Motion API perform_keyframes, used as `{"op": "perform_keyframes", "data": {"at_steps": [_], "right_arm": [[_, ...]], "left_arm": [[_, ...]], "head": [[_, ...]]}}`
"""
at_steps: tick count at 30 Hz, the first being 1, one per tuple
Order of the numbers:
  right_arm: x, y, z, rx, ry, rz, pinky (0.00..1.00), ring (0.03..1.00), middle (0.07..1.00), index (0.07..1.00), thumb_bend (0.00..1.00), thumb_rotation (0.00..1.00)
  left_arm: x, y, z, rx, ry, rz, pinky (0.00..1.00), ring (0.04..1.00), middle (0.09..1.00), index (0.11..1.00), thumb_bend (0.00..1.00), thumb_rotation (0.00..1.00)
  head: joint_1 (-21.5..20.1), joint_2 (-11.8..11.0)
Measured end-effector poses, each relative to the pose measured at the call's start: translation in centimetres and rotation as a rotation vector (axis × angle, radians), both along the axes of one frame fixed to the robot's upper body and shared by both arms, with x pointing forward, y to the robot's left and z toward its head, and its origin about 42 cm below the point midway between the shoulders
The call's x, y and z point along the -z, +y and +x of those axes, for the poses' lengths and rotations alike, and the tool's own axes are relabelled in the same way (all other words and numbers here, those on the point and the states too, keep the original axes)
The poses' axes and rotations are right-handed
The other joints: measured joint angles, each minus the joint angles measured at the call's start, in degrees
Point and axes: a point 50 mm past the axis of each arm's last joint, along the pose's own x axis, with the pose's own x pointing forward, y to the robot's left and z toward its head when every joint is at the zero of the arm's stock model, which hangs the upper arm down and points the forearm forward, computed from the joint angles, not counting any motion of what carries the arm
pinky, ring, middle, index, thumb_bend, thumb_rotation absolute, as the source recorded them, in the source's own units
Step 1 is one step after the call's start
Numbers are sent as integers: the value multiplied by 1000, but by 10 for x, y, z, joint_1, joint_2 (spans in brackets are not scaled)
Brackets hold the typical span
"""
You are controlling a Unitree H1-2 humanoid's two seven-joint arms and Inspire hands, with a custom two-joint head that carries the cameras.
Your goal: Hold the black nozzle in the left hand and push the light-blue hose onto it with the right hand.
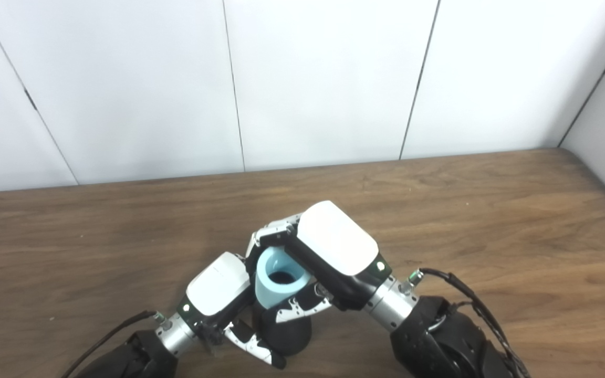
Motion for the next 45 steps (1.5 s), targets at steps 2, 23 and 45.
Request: {"op": "perform_keyframes", "data": {"at_steps": [2, 23, 45], "right_arm": [[-1, 0, 0, 3, 8, -5, 131, 406, 506, 479, 518, 0], [-13, 3, 0, 24, 38, -119, 168, 361, 448, 517, 514, 0], [-23, 13, 5, -4, 84, -268, 195, 353, 453, 523, 512, 0]], "left_arm": [[0, 0, 0, 0, -2, 1, 133, 183, 471, 480, 525, 0], [1, 0, 0, -5, 0, 10, 152, 203, 472, 480, 525, 0], [1, -1, -1, 0, -1, 18, 139, 191, 471, 480, 525, 0]], "head": [[-1, -1], [-2, 1], [0, 1]]}}
